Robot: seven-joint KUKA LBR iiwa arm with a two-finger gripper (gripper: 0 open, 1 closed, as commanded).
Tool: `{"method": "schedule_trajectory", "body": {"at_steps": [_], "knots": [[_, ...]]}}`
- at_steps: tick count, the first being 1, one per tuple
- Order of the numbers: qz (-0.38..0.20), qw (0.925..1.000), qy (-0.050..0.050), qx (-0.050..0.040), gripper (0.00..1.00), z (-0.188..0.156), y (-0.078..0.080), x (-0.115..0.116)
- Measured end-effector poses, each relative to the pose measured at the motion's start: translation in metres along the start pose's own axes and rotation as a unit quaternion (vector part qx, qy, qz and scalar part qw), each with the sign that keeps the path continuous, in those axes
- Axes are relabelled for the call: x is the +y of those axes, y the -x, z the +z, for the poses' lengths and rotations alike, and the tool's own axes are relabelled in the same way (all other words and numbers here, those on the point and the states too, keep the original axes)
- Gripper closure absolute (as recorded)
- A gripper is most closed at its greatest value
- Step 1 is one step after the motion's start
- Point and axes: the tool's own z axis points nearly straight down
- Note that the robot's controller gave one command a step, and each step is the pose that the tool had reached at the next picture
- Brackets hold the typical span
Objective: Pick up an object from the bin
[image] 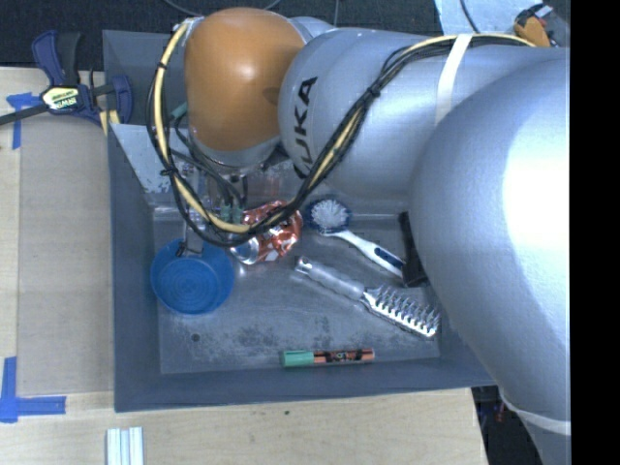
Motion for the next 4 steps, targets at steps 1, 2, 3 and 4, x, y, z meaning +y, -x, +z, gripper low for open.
{"method": "schedule_trajectory", "body": {"at_steps": [1,2,3,4], "knots": [[0.002,1.0,0.001,-0.0035,0.0,-0.006,0.002,-0.002],[-0.187,0.9824,0.0,-0.0032,0.0,0.103,0.005,-0.004],[-0.336,0.9419,0.0,-0.0069,0.0,0.031,-0.006,-0.001],[-0.43,0.9028,0.0,0.0017,0.0,0.079,-0.032,-0.005]]}}
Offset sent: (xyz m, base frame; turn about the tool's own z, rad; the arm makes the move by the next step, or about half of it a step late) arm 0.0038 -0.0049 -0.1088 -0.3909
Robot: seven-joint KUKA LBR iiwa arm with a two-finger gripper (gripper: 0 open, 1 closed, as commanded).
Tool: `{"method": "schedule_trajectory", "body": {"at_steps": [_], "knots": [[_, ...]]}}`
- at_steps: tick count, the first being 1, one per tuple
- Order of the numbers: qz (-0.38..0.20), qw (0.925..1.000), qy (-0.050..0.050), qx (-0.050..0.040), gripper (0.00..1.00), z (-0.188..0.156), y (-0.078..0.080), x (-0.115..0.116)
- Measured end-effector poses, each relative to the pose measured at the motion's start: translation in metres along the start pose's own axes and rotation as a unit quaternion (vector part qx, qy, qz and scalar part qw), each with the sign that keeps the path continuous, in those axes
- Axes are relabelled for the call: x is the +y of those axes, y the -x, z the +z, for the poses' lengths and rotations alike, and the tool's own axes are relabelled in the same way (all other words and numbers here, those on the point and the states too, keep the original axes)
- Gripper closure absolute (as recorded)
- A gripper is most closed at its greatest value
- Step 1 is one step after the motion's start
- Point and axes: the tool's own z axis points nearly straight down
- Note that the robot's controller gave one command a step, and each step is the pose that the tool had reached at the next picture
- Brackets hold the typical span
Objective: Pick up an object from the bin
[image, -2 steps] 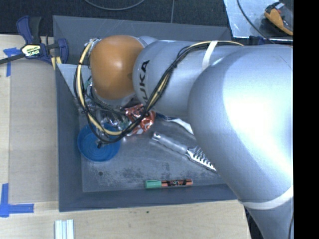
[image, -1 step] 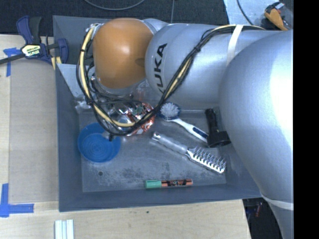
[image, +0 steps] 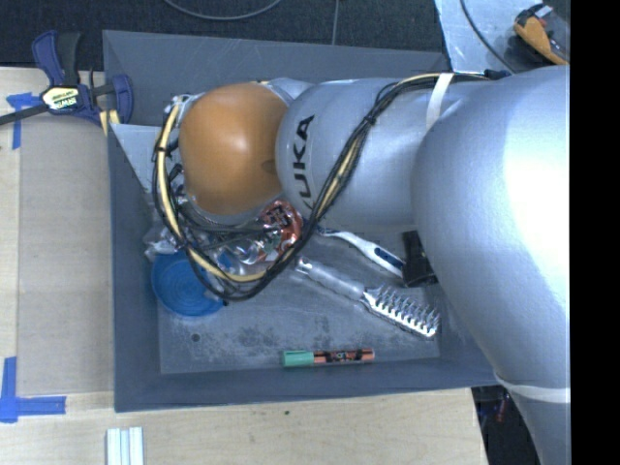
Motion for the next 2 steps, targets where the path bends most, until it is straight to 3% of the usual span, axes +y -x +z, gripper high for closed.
{"method": "schedule_trajectory", "body": {"at_steps": [1,2], "knots": [[-0.043,0.999,-0.008,-0.0056,0.0,0.028,0.024,-0.036],[-0.272,0.9623,-0.003,-0.0049,1.0,0.028,-0.022,0.028]]}}
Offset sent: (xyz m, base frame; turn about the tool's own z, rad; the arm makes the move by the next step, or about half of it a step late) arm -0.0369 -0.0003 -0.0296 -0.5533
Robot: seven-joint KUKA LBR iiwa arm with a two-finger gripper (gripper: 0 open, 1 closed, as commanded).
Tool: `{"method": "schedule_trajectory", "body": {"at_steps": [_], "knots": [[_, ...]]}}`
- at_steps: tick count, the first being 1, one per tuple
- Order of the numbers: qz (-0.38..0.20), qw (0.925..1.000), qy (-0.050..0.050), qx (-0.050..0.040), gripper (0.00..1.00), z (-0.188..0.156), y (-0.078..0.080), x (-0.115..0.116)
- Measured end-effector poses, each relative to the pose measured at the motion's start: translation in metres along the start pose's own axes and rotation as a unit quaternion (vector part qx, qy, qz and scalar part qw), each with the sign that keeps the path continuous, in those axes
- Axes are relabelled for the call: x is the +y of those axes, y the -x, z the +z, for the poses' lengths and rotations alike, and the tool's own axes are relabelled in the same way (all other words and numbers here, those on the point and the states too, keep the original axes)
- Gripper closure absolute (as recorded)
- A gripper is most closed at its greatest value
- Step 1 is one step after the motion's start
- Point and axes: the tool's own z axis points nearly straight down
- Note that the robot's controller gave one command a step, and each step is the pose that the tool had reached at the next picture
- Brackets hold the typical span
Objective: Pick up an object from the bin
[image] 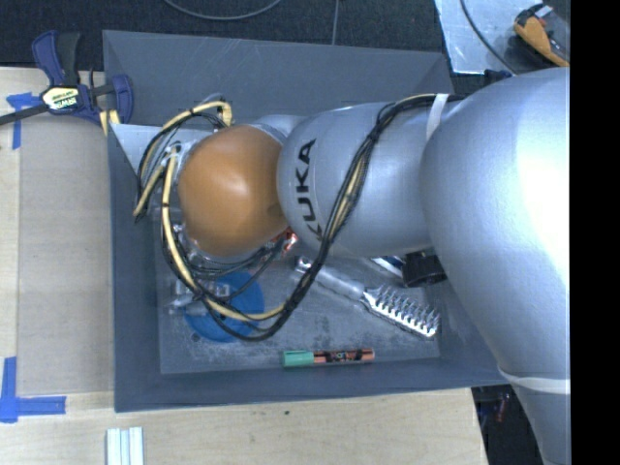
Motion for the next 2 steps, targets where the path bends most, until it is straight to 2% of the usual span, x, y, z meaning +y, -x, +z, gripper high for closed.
{"method": "schedule_trajectory", "body": {"at_steps": [2], "knots": [[0.002,1.0,0.0,-0.001,1.0,-0.0029,0.0001,-0.0003]]}}
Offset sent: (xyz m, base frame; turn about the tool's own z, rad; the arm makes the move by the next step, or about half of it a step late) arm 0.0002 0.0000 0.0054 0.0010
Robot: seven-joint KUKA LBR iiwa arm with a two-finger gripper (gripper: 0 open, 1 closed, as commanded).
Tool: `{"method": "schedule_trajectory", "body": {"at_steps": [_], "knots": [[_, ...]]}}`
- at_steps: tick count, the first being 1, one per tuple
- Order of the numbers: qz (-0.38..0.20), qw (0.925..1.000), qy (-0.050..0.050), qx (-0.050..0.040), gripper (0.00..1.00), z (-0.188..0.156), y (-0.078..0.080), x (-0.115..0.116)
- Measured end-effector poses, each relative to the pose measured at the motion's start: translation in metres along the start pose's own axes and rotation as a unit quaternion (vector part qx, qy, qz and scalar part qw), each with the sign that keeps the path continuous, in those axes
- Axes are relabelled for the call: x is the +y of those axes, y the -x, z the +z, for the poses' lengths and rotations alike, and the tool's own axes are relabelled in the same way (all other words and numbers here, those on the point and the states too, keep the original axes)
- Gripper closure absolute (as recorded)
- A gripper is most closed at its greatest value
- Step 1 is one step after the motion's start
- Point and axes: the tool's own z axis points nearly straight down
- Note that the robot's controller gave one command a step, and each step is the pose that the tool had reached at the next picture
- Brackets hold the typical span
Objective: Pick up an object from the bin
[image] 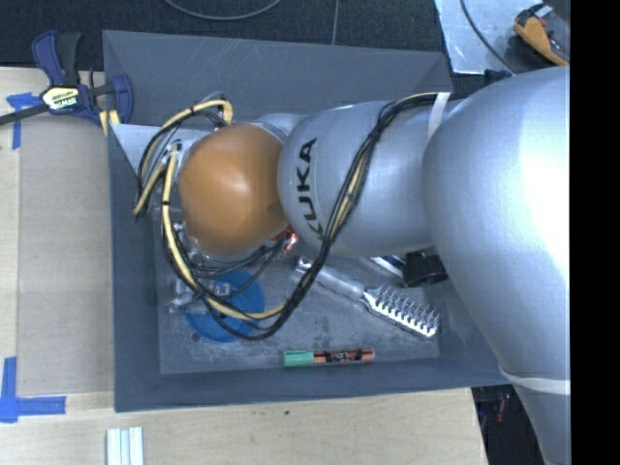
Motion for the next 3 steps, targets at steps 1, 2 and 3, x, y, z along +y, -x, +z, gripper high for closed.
{"method": "schedule_trajectory", "body": {"at_steps": [1,2,3], "knots": [[0.001,1.0,0.0,-0.0011,1.0,-0.003,0.0,0.0],[0.001,1.0,0.004,0.0012,1.0,-0.038,-0.001,0.002],[0.001,1.0,0.0,-0.0009,1.0,-0.09,0.001,0.0]]}}
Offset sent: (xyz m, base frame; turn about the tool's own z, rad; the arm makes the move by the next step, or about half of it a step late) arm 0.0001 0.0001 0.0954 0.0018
